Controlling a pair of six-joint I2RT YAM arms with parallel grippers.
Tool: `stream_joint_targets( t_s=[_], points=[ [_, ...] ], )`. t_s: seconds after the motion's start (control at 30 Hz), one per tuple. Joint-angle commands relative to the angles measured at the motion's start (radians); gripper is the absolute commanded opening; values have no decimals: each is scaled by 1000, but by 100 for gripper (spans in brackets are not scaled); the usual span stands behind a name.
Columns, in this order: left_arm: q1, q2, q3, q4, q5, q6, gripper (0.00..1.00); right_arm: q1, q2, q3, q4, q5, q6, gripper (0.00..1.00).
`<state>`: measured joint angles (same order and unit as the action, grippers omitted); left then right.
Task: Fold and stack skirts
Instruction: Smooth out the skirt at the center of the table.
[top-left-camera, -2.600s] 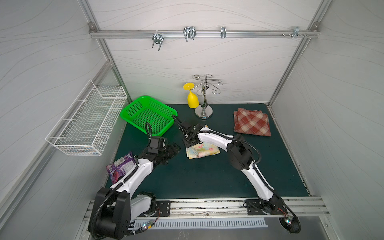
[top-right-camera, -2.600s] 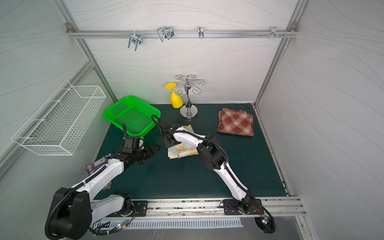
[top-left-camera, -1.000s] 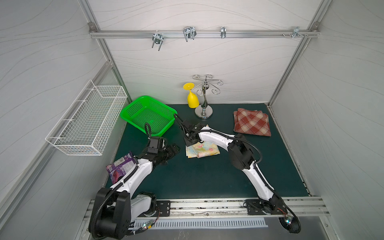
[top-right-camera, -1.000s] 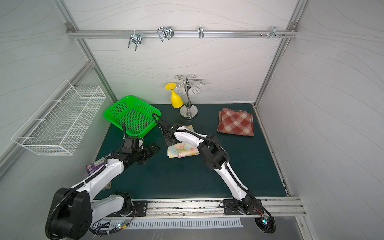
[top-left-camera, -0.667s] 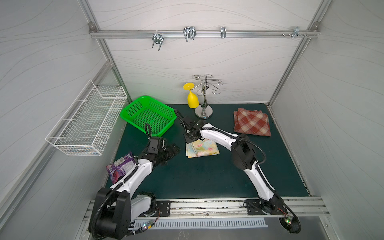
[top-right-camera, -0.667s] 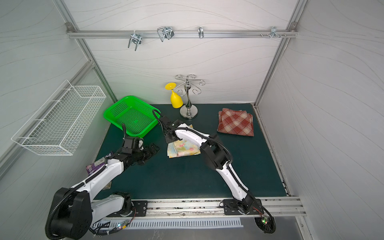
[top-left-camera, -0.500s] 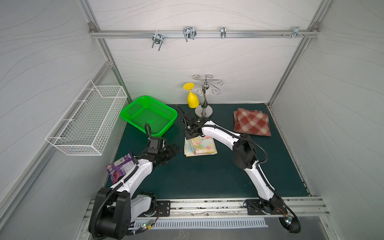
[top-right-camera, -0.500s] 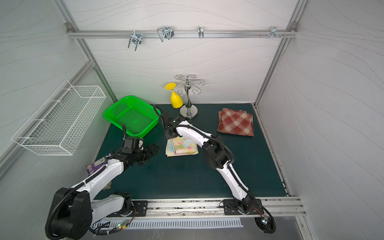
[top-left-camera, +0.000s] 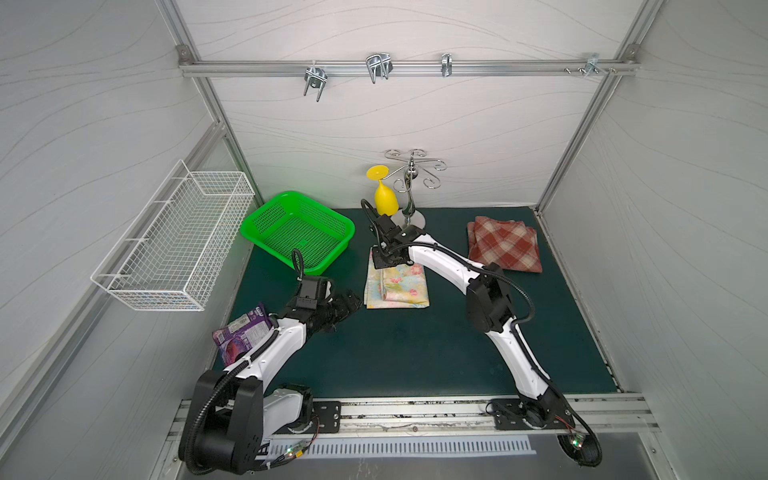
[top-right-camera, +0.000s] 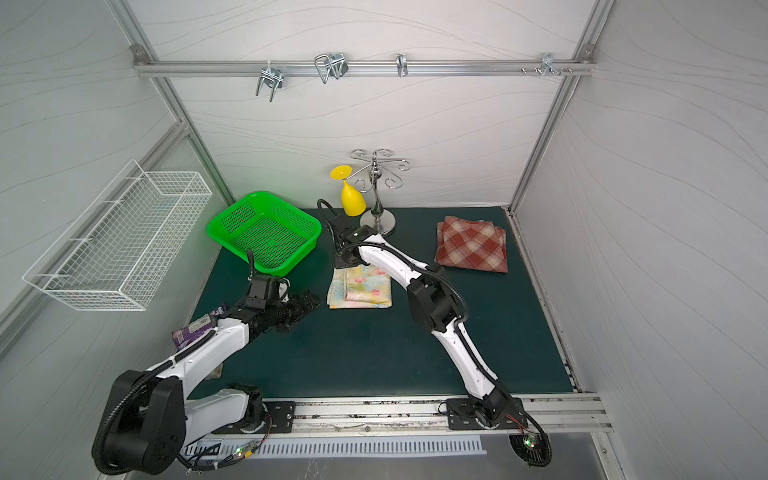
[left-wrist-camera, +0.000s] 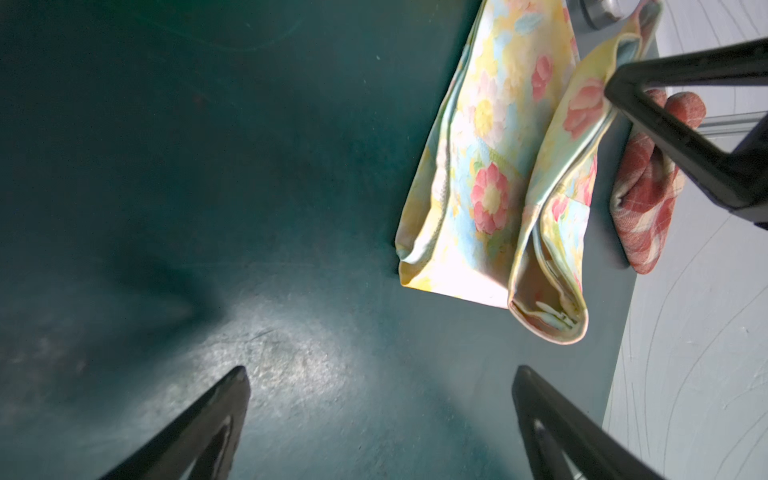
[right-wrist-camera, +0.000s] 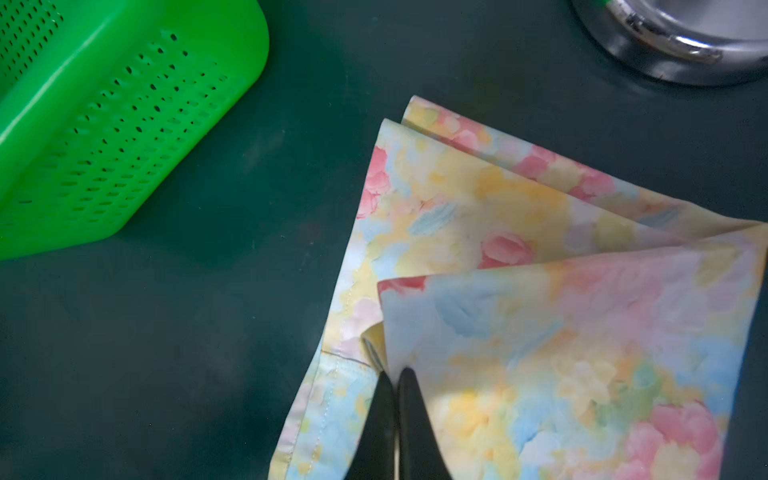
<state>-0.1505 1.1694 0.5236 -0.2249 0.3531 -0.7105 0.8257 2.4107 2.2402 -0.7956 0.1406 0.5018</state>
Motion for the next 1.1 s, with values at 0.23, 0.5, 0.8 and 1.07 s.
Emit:
stream_joint_targets(
  t_s=[0.23, 0.5, 0.8, 1.07],
  points=[
    [5, 4, 6, 30, 22, 19, 99, -3, 70, 34, 2, -59, 68, 0],
    [6, -23, 26, -5, 24, 19, 99, -4, 66, 32, 56, -82, 90, 10],
    [6, -99, 35, -65, 25, 27, 99, -30, 62, 73, 50, -50, 49, 38],
    [6, -155, 77, -105, 46, 37, 99, -39, -92, -24, 106, -39, -14, 93]
  ],
)
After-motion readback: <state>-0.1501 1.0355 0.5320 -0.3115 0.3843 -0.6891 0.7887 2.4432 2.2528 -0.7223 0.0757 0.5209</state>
